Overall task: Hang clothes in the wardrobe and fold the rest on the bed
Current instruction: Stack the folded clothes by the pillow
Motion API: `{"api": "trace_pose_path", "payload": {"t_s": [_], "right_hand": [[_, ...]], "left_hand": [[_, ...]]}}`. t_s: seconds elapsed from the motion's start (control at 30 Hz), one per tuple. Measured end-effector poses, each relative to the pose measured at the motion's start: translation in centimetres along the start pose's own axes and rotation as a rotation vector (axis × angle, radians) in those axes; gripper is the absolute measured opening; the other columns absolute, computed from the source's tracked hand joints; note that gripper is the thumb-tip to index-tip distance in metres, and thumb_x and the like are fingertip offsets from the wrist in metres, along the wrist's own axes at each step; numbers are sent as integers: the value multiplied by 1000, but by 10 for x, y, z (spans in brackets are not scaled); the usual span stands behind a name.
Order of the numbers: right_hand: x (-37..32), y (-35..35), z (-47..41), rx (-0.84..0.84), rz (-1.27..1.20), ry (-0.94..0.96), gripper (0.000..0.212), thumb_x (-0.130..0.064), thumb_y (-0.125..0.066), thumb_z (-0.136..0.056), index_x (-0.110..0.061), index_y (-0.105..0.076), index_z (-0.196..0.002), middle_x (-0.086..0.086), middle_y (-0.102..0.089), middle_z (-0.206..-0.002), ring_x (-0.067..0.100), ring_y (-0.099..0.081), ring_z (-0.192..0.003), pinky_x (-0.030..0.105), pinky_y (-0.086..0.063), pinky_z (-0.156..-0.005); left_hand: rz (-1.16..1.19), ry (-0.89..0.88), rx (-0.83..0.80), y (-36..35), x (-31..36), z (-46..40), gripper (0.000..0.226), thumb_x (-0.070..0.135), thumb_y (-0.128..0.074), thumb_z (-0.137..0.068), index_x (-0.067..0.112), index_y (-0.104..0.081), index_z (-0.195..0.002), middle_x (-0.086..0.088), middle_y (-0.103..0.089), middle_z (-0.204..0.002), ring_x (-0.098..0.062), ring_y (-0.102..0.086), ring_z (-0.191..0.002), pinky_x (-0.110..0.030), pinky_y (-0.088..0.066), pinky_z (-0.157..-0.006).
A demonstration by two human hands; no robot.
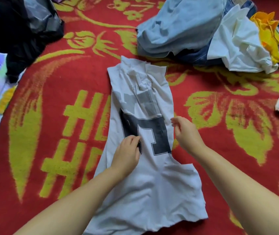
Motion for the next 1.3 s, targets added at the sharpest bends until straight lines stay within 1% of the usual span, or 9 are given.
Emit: {"api": "trace_pose_path", "payload": {"t_s": [0.1, 0.3, 0.4, 0.53, 0.7, 0.93, 1.1, 1.2, 1.3], "right_hand": [[-29, -12, -55, -34, -55, 57, 29, 1, -44, -91, -3, -60, -116, 14, -67, -110, 30, -60, -105, 34, -43, -91], [-57, -48, -145, -103, -16, -49, 30, -18, -54, -91, -4, -52, -118, 15, -57, -115, 29, -54, -107, 34, -42, -88], [-67, -52, -179, 60, -46, -84, 14, -29, -58, -88, -21, -48, -81, 12, -50, -95, 21, -47, -89, 28, -34, -74], [-78, -64, -214, 8, -35, -193, 42, -37, -56, -89, -8, -54, -120, 10, -59, -120, 28, -54, -112, 32, -41, -87], [-80, -31, -222, 402, -269, 43, 15, -13, -43, -94, -13, -44, -80, 0, -49, -66, 16, -40, -70, 26, -22, -61], [-16, -11, -229, 356, -226, -368, 28, -19, -35, -99, -2, -55, -111, 16, -60, -114, 24, -50, -95, 23, -27, -65], [-38, -21, -220, 256, -184, -275, 63, -54, -48, -91, -6, -35, -129, 15, -57, -119, 31, -55, -106, 35, -42, -79], [-41, -22, -218, 176, 134, -163, 38, -34, -48, -95, -3, -45, -118, 22, -59, -115, 38, -56, -104, 35, -36, -70], [-26, 5, -236, 353, -4, -217, 28, -27, -38, -101, -3, -52, -102, 22, -60, -108, 36, -55, -105, 36, -33, -76]], "left_hand": [[-64, 182, 50, 10, -29, -47, 45, 12, -38, -97, 1, -34, -141, -15, -29, -151, -24, -22, -142, -31, -13, -116], [-179, 91, 62, 3, -50, -98, 55, 25, -40, -98, 6, -26, -148, -8, -22, -157, -20, -16, -146, -36, 5, -118], [-221, 98, 155, 4, -52, -115, 58, 25, -40, -92, 2, -35, -144, -12, -35, -151, -25, -30, -142, -48, -7, -117], [-244, 67, 180, -2, -55, -116, 61, 28, -37, -83, -2, -49, -135, -16, -50, -140, -30, -47, -131, -60, -26, -107], [-275, 48, 182, 0, -57, -116, 61, 29, -36, -85, -2, -46, -137, -17, -45, -143, -30, -44, -133, -53, -26, -112], [-300, 39, 222, -1, -57, -118, 60, 32, -36, -88, 4, -44, -140, -19, -41, -146, -33, -39, -135, -53, -24, -111], [-307, 20, 233, -3, -57, -118, 56, 33, -37, -87, 12, -51, -137, -19, -40, -147, -36, -38, -136, -54, -22, -111], [-297, 27, 242, -4, -58, -118, 56, 36, -37, -87, 15, -49, -138, -18, -37, -149, -34, -35, -138, -53, -20, -111], [-281, 30, 262, -8, -61, -118, 62, 43, -38, -87, 17, -44, -142, -16, -35, -151, -30, -33, -140, -51, -15, -114]]}}
Point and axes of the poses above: each hand's wrist, its own z-axis away from the middle knuckle, its own y-axis out of the back of the hand, x = y × z, the point moved 2 cm from there along -z, towards the middle knuckle
